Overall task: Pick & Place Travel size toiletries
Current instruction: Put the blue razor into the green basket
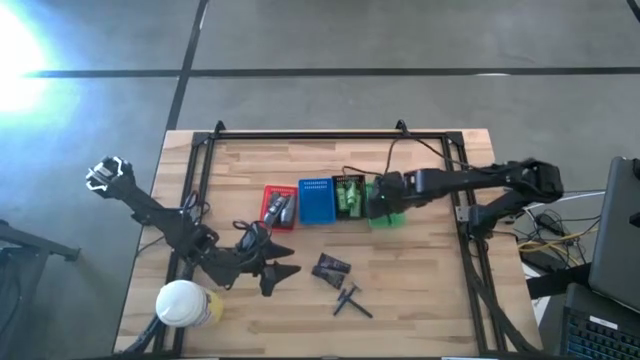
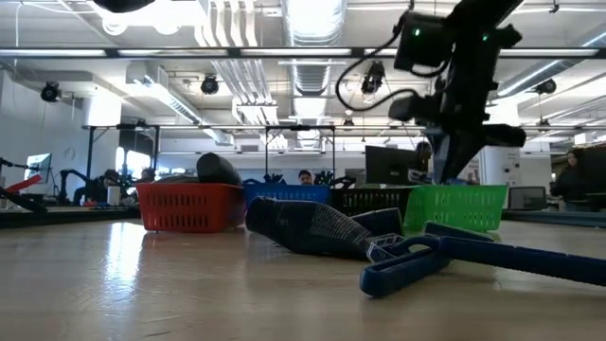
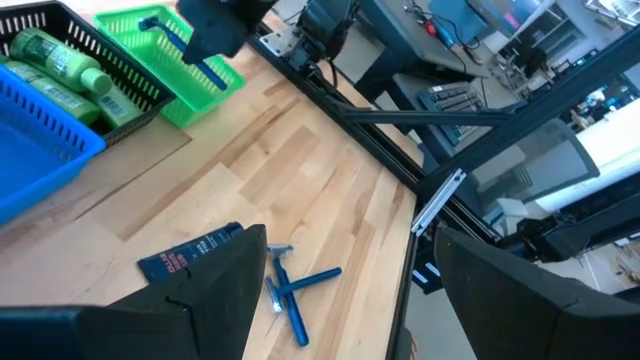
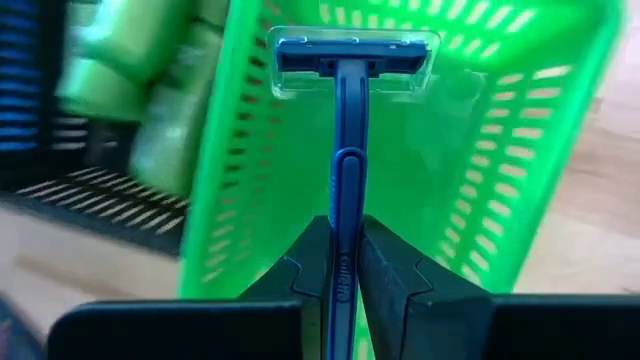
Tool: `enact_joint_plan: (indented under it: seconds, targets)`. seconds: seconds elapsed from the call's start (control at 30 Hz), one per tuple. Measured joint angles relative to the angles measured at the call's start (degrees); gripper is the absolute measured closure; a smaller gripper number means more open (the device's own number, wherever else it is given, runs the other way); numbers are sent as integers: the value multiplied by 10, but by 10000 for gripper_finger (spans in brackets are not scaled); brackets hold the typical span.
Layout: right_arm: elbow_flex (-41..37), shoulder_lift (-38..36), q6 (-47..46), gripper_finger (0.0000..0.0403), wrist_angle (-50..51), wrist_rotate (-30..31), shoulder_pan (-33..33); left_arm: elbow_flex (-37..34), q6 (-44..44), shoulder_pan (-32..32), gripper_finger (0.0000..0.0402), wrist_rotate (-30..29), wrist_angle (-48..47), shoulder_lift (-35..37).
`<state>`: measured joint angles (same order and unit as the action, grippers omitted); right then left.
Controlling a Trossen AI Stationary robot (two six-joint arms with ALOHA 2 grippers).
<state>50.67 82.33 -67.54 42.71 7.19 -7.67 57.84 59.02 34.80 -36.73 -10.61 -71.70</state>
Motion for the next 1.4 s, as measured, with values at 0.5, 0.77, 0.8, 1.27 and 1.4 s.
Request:
enact_joint_plan:
  seconds: [0.5, 0.77, 0.8, 1.27, 1.4]
  targets:
    - [9, 26, 39, 279, 0, -40, -28, 0, 7, -5, 108, -2, -1, 2]
    - [45, 24, 54, 182, 24, -27, -27, 0, 5, -6, 108, -2, -1, 9]
    - [46, 24, 52, 174, 28, -28, -27, 0, 5, -6, 108, -2, -1, 10]
    - [117, 17, 32, 118, 62, -32, 145, 0, -12, -6, 108, -1, -2, 12]
    - [135, 58, -48, 126, 63, -37, 259, 0, -22, -6, 108, 0, -1, 12]
